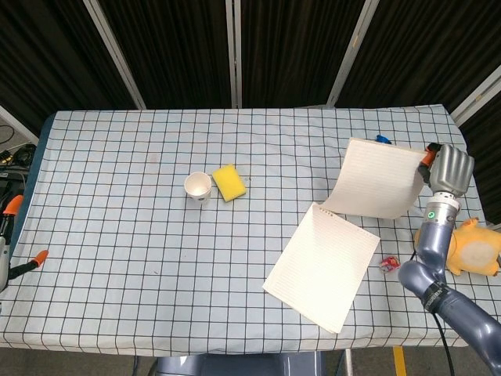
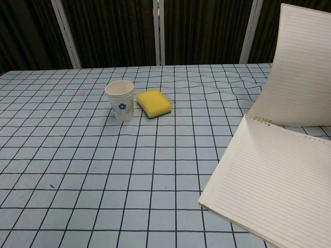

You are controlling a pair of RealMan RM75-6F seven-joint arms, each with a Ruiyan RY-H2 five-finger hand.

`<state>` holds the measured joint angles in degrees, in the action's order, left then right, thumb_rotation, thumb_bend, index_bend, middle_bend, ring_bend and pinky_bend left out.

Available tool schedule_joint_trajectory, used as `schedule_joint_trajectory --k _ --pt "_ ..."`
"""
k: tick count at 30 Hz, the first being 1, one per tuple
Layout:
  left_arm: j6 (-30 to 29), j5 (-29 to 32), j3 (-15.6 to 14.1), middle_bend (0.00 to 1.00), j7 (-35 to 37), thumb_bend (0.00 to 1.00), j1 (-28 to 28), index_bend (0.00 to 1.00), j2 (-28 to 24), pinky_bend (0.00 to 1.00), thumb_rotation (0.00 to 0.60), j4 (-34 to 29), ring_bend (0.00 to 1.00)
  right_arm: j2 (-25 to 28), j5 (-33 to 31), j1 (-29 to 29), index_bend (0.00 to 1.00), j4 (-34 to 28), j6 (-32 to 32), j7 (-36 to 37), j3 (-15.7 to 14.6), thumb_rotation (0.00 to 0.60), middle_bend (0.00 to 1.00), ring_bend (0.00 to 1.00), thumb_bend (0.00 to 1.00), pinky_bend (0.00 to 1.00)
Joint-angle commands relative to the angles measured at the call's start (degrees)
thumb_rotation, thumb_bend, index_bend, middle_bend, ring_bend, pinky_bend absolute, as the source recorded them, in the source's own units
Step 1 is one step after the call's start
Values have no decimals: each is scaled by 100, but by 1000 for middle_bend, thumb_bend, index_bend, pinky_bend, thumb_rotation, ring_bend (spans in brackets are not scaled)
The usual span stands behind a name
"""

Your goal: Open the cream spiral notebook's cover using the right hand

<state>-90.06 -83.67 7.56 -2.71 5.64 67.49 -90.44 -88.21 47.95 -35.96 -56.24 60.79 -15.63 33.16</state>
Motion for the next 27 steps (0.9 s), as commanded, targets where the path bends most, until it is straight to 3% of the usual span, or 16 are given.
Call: schedule_joint_trajectory --k 1,12,16,18,23,27 --pt "37 13 10 0 -15 139 32 0 44 0 600 54 0 -203 -141 -339 729 635 -399 252 89 600 753 687 721 578" --pt "-68 -165 -11 0 73 137 66 0 162 0 600 175 0 -883 384 -865 688 2404 -822 1084 -265 600 702 646 710 575" --pt "-91 -193 -17 0 46 137 70 0 178 0 600 161 0 -1001 544 -972 586 2676 -907 1345 -349 600 577 496 645 502" --pt "-82 -199 -27 0 33 137 74 0 184 0 600 161 0 -1027 625 -995 521 2751 -934 1454 -398 600 501 401 621 425" --pt "-174 -231 -9 0 49 136 57 0 199 0 600 171 0 -973 625 -1013 271 2725 -1254 1600 -424 600 202 109 488 150" --pt "-187 -237 -9 0 65 136 55 0 196 0 600 179 0 -981 613 -1020 191 2744 -1217 1630 -404 600 116 26 452 78"
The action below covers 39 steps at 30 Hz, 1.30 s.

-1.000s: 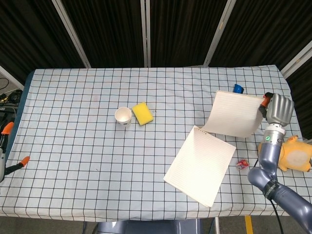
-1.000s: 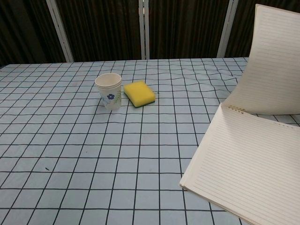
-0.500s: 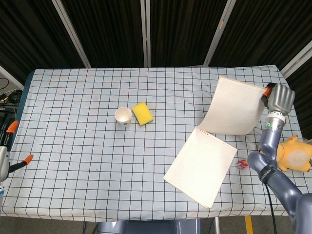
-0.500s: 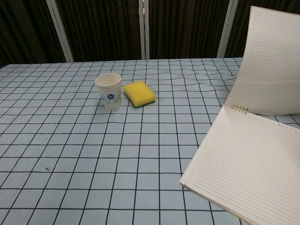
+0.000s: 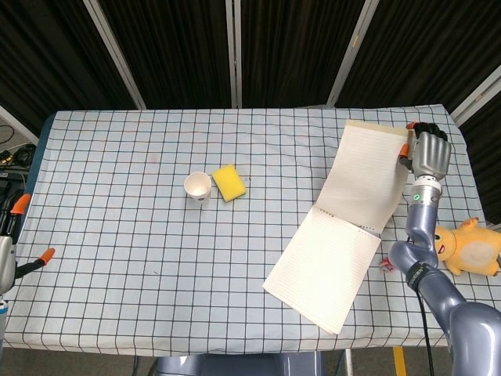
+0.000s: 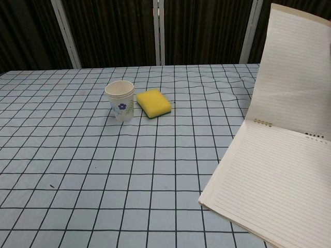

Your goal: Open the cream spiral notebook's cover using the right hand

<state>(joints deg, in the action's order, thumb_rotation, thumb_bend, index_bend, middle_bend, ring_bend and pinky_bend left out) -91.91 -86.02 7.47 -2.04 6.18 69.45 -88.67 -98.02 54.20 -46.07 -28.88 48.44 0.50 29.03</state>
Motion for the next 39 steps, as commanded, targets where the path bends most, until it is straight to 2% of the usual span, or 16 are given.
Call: schedule_joint_trajectory --k 1,5,9,13,16,18,22,26,31,39 --pt "-7 -5 1 0 -2 135 0 0 1 0 600 2 0 -1 -26 -15 166 18 12 6 19 600 89 12 451 53" --pt "-29 -5 7 0 6 134 -5 0 5 0 600 9 0 32 -97 -54 47 22 -3 -64 79 600 0 0 441 0" --pt "-12 14 9 0 33 135 -2 0 2 0 600 29 0 152 -35 13 29 -194 108 -15 53 600 0 0 434 0" --pt "40 45 -3 0 46 135 5 0 1 0 600 59 0 402 156 289 29 -775 434 163 -61 600 0 0 391 0" --pt "69 53 -21 0 36 134 5 0 3 0 600 82 0 652 302 596 24 -1340 694 275 -185 600 0 0 282 0" --pt "101 62 -43 0 27 131 2 0 -6 0 600 88 0 906 412 913 15 -1947 921 355 -310 600 0 0 226 0" --pt "155 75 -68 0 40 127 8 0 -8 0 600 104 0 1432 937 1651 0 -3105 1569 440 -832 600 0 0 182 0" --pt "251 97 -106 0 58 120 20 0 -25 0 600 95 0 1723 1301 2115 0 -3748 1991 539 -1203 600 0 0 169 0" --pt "318 103 -149 0 110 110 19 0 -50 0 600 114 0 1955 1905 2659 0 -4188 2634 432 -1780 600 0 0 166 0" --pt "356 52 -257 0 117 92 -19 0 -60 0 600 185 0 2269 2611 3377 0 -4782 3532 67 -2466 600 0 0 166 0"
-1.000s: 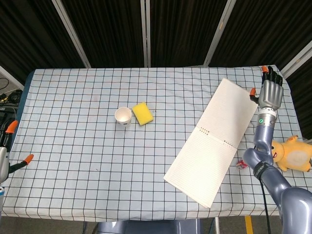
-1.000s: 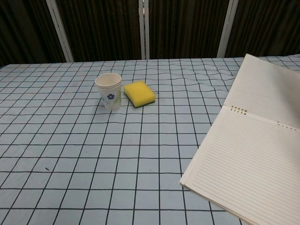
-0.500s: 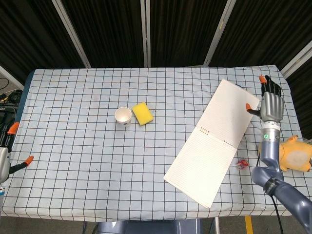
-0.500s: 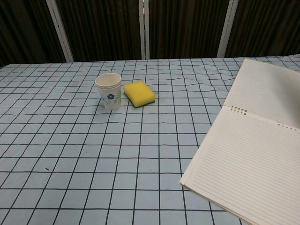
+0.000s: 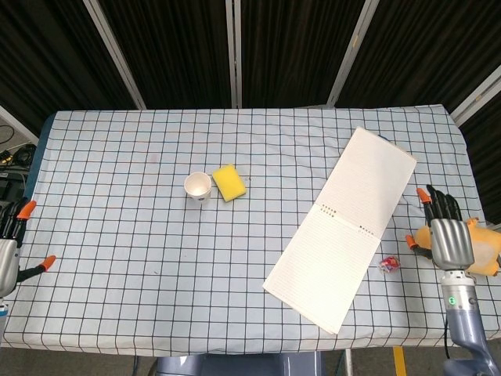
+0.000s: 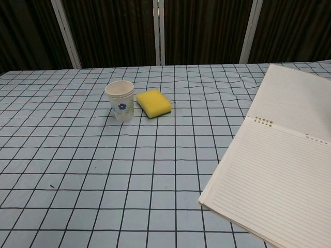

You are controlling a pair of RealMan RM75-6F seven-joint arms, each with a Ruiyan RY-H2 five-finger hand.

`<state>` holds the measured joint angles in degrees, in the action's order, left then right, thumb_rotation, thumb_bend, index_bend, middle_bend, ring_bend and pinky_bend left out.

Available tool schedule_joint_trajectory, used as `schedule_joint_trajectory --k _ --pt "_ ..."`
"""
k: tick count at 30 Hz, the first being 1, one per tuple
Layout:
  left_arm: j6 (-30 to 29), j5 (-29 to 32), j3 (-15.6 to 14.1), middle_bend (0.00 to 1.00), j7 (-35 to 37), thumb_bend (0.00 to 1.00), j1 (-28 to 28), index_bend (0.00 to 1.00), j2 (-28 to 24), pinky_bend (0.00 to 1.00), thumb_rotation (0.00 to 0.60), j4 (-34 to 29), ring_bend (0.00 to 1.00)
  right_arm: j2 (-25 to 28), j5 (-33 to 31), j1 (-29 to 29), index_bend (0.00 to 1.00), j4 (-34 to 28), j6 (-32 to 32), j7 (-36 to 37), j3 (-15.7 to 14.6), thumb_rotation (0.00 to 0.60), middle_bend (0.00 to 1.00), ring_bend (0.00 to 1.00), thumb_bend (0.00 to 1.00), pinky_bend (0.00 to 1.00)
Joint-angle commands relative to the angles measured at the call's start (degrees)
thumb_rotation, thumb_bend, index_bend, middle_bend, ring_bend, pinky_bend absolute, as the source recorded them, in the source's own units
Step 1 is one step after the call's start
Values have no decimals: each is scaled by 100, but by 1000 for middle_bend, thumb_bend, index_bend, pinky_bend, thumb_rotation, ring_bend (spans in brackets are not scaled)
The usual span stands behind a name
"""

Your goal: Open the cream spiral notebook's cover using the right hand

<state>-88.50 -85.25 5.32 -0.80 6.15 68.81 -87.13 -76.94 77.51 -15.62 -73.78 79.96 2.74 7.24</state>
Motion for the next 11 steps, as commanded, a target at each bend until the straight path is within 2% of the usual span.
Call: schedule_joint_trajectory --k 1,5,11 --pt "18 -29 -54 0 -9 92 -20 0 9 0 600 45 0 183 327 394 0 -345 447 -158 -336 600 0 0 164 0" --pt "16 -38 -93 0 21 92 -49 0 13 0 600 87 0 229 525 694 0 -493 750 -58 -552 600 0 0 160 0" --pt "-118 -201 -138 0 37 91 -85 0 7 0 600 63 0 168 650 848 0 -265 774 -184 -680 600 0 0 148 0"
